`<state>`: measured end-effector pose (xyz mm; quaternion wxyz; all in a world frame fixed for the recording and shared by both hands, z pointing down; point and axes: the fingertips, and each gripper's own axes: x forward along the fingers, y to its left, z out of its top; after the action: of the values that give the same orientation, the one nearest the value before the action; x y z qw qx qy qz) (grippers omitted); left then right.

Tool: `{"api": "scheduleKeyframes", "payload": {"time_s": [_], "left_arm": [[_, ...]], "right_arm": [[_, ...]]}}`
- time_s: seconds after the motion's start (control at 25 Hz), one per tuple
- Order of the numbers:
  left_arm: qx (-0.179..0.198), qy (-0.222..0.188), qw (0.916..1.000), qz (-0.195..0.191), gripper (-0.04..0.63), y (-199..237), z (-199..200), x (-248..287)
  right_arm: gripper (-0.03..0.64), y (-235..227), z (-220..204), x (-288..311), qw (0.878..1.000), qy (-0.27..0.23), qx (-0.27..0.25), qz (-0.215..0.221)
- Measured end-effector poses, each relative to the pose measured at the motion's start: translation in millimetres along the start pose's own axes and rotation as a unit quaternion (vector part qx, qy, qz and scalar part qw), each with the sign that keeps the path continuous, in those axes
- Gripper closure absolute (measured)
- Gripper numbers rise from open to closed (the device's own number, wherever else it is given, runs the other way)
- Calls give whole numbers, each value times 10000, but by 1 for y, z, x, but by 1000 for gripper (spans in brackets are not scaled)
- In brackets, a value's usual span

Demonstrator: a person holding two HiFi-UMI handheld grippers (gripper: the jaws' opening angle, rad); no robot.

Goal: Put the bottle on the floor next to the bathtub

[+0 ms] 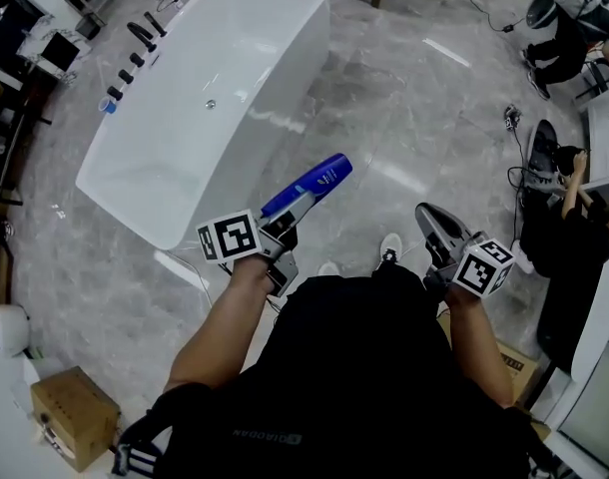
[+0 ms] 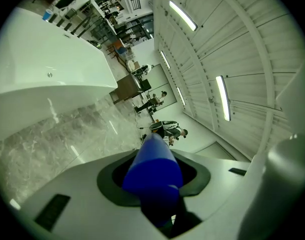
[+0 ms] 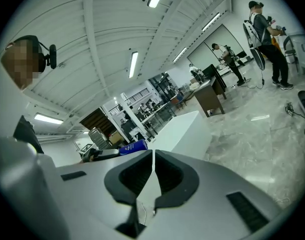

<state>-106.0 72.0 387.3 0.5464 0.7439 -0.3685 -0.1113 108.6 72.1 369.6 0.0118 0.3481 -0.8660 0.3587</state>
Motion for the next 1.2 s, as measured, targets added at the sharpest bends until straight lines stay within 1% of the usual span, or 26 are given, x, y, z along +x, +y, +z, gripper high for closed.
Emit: {"api": "scheduleKeyframes", "payload": {"time_s": [0.16, 0.36, 0.44, 0.56, 0.76, 0.96, 1.2], "left_arm": [[-40, -201, 9997, 135, 436, 3, 10, 14], [-84, -607, 9976, 328, 436, -2, 26, 39], [-70, -746, 9964, 399, 436, -8, 30, 55], [-32, -844, 9951, 507, 436, -18, 32, 82], [-8, -1040, 9929, 575, 436, -39, 38, 134], [-67, -1324, 9873, 875, 436, -47, 48, 171], [-192, -1650, 9778, 1280, 436, -42, 51, 168]], "right_arm": [[578, -23, 19, 20, 9997, 103, -20, 210], [578, -48, 51, 44, 9977, 304, -148, 591], [578, -61, 66, 50, 9962, 373, -244, 750], [578, -82, 87, 54, 9937, 471, -327, 962], [578, -130, 119, 53, 9903, 722, -377, 1125], [578, -179, 146, 60, 9857, 1004, -294, 1319], [578, -187, 158, 84, 9782, 1163, -277, 1699]]}}
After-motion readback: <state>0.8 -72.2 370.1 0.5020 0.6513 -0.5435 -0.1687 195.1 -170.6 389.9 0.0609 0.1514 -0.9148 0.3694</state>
